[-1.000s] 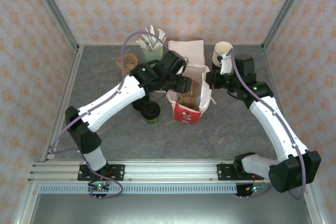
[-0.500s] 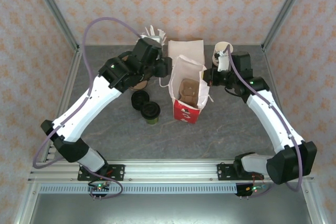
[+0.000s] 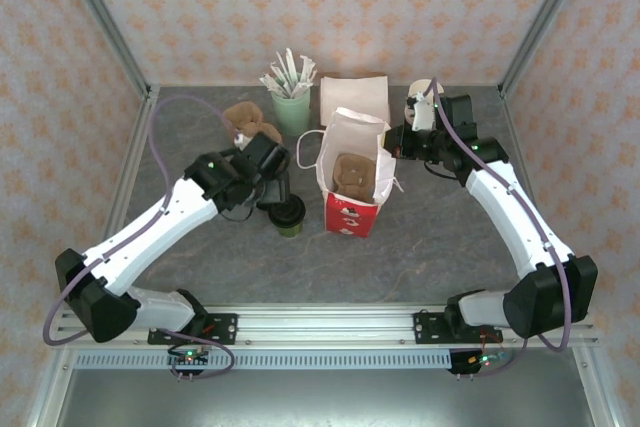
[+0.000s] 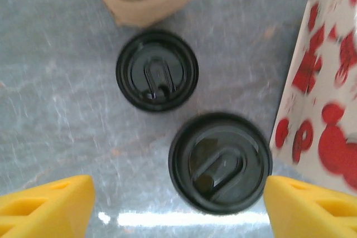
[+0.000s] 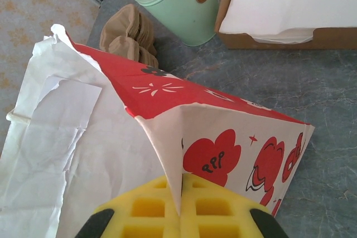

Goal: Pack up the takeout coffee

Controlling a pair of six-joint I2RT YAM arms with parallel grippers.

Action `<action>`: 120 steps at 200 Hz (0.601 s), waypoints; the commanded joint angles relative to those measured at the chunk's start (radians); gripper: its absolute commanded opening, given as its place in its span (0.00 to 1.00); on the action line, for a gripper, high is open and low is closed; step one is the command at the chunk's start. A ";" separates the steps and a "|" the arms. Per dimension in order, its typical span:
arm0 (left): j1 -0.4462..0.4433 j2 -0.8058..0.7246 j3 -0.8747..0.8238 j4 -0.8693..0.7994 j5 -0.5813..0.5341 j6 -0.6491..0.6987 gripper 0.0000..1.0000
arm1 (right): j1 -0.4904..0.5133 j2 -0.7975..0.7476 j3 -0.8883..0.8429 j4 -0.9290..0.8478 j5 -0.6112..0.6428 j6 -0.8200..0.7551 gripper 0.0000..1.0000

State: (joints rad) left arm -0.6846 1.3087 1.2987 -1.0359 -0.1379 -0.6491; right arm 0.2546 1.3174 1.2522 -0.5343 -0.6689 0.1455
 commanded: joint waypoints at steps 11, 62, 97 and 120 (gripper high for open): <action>-0.064 -0.045 -0.081 0.075 -0.005 0.027 0.90 | 0.002 -0.034 -0.010 -0.016 0.026 0.012 0.00; -0.084 -0.020 -0.195 0.224 0.050 0.066 0.96 | 0.001 -0.031 -0.014 -0.019 0.044 0.003 0.00; -0.086 0.010 -0.213 0.253 0.041 0.053 0.96 | 0.002 -0.024 -0.005 -0.033 0.046 0.008 0.00; -0.087 0.024 -0.220 0.262 0.007 0.053 0.94 | 0.000 -0.027 0.000 -0.043 0.074 0.026 0.00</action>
State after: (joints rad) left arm -0.7605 1.3224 1.0882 -0.8127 -0.0860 -0.6010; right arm 0.2546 1.3006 1.2434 -0.5522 -0.6376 0.1535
